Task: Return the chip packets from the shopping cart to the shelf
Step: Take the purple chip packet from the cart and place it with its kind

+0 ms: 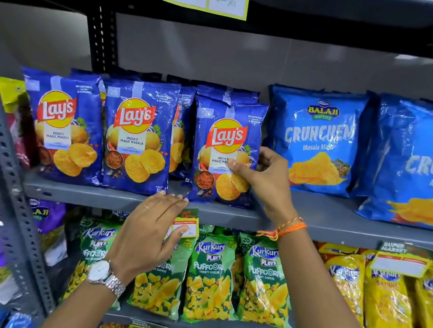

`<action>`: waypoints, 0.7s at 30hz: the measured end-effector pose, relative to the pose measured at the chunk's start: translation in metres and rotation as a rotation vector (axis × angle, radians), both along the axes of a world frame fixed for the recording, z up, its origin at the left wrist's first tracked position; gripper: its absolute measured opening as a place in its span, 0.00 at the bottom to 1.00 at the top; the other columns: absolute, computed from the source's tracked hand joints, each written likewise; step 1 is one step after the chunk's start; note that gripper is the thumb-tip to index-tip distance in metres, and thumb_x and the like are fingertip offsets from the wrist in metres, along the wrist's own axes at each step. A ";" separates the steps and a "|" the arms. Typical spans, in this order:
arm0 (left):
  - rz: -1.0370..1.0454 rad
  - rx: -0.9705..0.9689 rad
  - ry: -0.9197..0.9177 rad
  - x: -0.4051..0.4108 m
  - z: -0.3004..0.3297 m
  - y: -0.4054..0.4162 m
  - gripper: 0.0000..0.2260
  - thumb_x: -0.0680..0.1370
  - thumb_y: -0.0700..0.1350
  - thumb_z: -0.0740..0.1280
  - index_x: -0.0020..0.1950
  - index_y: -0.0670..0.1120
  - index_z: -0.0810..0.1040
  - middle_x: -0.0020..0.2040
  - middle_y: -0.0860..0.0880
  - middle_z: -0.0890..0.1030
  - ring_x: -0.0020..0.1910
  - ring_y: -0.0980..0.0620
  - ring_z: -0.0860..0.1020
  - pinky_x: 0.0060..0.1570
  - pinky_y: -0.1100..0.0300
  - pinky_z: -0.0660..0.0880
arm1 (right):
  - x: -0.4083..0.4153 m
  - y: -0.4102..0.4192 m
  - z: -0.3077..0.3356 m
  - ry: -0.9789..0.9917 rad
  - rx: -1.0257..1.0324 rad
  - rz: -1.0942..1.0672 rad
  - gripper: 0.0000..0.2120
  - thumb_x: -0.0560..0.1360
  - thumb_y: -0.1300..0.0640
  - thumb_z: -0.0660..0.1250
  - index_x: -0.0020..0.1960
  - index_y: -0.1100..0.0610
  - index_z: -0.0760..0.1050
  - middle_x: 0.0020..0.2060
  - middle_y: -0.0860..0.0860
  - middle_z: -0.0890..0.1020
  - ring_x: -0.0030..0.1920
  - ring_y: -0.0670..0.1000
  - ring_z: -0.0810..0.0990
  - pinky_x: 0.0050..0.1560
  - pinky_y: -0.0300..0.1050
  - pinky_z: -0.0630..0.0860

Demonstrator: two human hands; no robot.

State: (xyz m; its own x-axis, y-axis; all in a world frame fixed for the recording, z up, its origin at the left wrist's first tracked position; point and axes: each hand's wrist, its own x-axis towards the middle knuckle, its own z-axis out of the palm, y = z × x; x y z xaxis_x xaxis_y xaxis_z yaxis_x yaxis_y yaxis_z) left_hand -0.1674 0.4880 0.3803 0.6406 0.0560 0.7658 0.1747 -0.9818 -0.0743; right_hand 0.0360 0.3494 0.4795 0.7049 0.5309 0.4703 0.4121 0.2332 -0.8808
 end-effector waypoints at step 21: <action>-0.573 -0.048 -0.014 0.135 -0.026 -0.190 0.14 0.80 0.41 0.65 0.63 0.39 0.81 0.62 0.42 0.82 0.64 0.45 0.79 0.73 0.50 0.70 | 0.047 -0.260 -0.095 0.131 0.253 -0.565 0.09 0.68 0.53 0.77 0.47 0.48 0.83 0.39 0.48 0.85 0.43 0.49 0.82 0.47 0.49 0.79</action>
